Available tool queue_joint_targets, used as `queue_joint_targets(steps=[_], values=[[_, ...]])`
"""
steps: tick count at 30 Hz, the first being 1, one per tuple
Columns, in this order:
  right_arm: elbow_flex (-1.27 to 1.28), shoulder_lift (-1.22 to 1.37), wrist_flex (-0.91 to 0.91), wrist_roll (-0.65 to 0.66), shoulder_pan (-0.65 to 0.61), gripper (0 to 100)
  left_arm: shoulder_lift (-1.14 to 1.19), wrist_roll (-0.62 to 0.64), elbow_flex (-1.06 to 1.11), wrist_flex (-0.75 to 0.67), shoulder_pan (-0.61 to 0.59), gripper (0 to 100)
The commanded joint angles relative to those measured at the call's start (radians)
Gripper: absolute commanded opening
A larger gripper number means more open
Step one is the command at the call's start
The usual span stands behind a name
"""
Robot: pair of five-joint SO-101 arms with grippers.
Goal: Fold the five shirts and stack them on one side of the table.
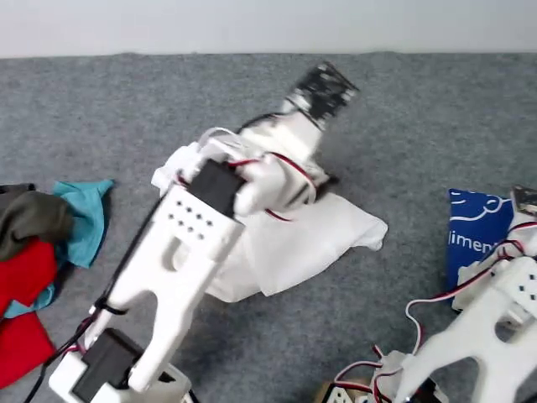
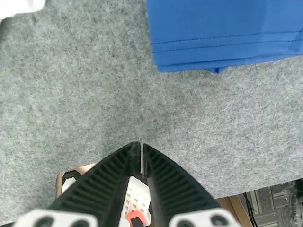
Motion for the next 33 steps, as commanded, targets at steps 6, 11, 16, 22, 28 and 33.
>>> queue_joint_targets(steps=[6, 11, 16, 22, 28, 33], values=[[-0.011, -0.039, 0.042, 0.008, -0.283, 0.8, -0.015, -0.066, -0.097, 0.259, -0.367, 24], [-0.029, -0.03, 0.042, 0.003, -0.644, 0.8, -0.015, -0.213, -0.105, 0.387, -0.632, 17], [-0.101, -0.015, 0.025, 0.003, -0.955, 0.8, -0.014, -0.241, -0.101, 0.454, -0.922, 15], [-0.236, 0.154, 0.004, 0.003, -1.193, 1.5, -0.014, -0.249, -0.101, 0.463, -1.181, 15], [-0.474, 0.427, 0.016, 0.003, -1.313, 16.1, -0.014, -0.299, -0.101, 0.465, -1.349, 15], [-0.632, 0.621, 0.016, 0.009, -1.448, 19.6, -0.006, -0.351, -0.099, 0.465, -1.455, 15]])
